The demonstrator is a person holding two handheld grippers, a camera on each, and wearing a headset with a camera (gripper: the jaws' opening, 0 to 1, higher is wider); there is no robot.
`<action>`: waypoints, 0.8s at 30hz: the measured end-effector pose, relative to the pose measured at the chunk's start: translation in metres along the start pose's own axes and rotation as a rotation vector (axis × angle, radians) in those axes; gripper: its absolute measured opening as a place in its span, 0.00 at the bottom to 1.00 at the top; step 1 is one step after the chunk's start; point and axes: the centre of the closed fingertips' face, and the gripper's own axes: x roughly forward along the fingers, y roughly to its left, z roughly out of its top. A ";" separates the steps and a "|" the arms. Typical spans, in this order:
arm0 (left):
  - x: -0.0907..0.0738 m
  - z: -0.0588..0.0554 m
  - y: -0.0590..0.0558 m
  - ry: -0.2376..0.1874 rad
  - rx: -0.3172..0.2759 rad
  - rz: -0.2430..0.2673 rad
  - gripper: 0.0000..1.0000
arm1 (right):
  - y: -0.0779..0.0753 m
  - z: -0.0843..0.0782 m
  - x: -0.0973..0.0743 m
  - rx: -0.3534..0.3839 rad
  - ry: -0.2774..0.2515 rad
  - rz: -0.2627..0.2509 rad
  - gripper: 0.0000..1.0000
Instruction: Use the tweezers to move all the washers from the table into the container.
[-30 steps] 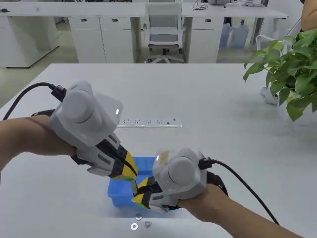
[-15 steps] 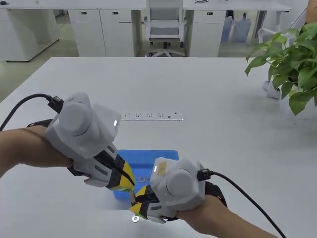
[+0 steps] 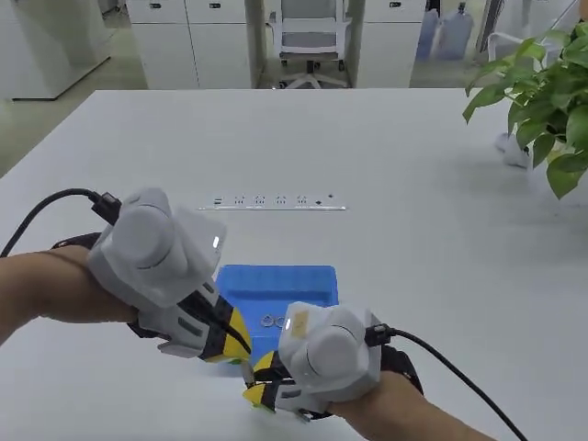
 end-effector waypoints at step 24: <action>0.003 -0.003 0.003 -0.002 -0.011 -0.012 0.05 | 0.001 0.000 0.002 0.020 -0.009 0.004 0.12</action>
